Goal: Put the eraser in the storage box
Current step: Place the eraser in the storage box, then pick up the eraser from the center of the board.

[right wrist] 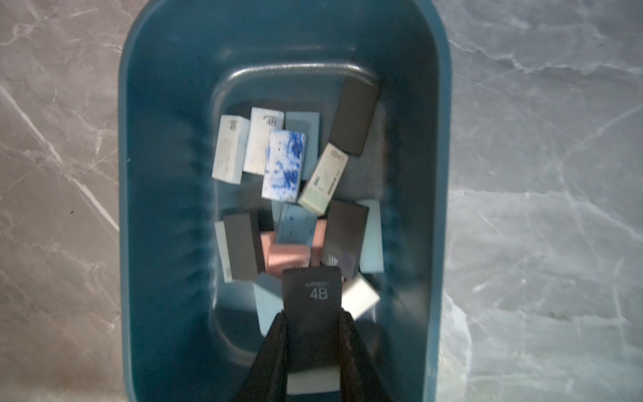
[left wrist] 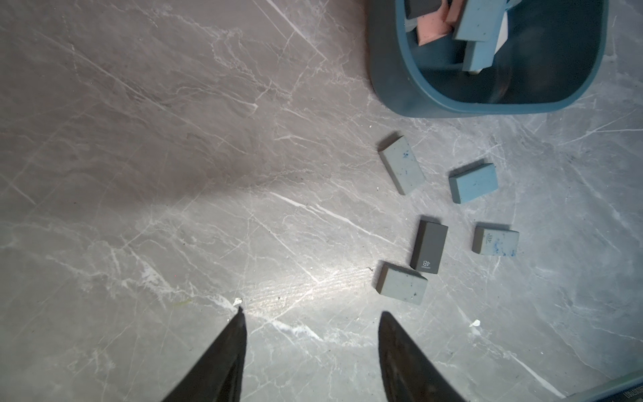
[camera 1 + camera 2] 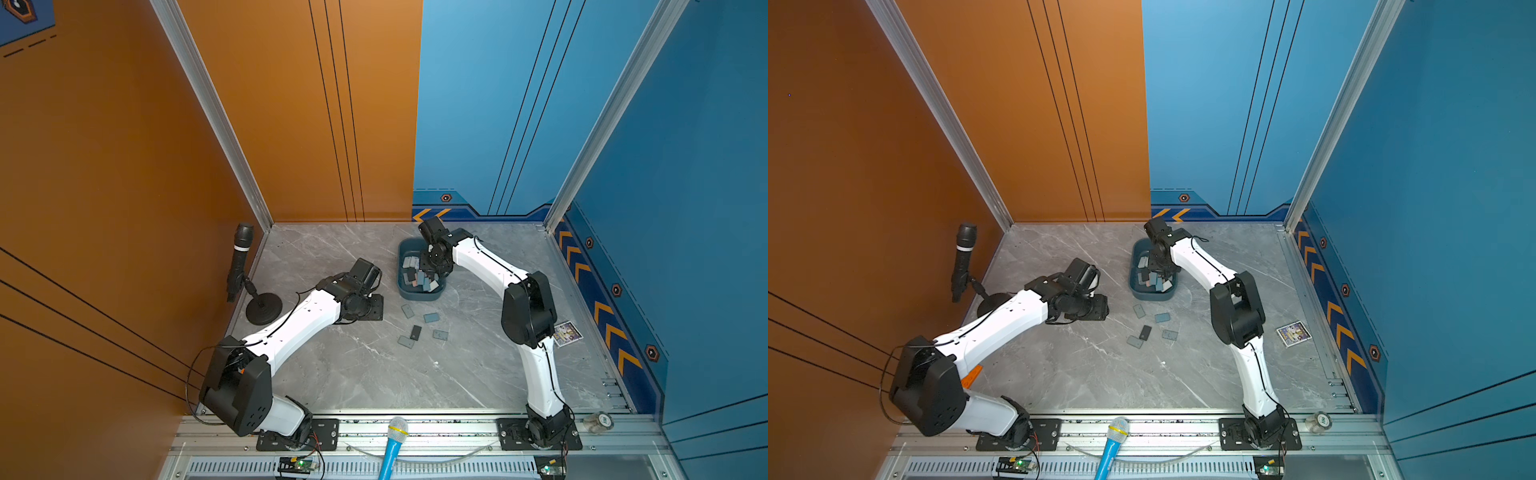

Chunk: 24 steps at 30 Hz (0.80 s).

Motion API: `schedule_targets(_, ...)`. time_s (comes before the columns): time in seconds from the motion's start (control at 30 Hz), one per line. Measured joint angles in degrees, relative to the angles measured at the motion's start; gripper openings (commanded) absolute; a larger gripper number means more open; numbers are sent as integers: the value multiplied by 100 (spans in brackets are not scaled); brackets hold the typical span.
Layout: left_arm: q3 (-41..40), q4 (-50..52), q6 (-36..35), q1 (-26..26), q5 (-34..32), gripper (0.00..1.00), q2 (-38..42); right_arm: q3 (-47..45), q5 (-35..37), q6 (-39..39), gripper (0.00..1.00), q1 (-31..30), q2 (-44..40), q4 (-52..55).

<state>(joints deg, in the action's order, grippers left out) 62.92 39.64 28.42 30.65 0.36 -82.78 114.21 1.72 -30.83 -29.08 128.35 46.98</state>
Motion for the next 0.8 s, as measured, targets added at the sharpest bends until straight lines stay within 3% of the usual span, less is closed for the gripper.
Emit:
schedule_targets(0.13, 0, 94, 107, 0, 4, 61, 190, 494, -201, 81, 30, 122, 549, 22)
schedule_targets(0.33, 0, 267, 212, 0, -9, 61, 398, 935, -435, 101, 46, 212, 920, 48)
schedule_targets(0.6, 0, 411, 299, 0, -15, 61, 573, 1010, -474, 109, 55, 179, 852, 59)
schedule_targets(0.8, -9, 457, 452, 103, -20, 61, 627, 739, -420, 227, 56, 61, 223, 59)
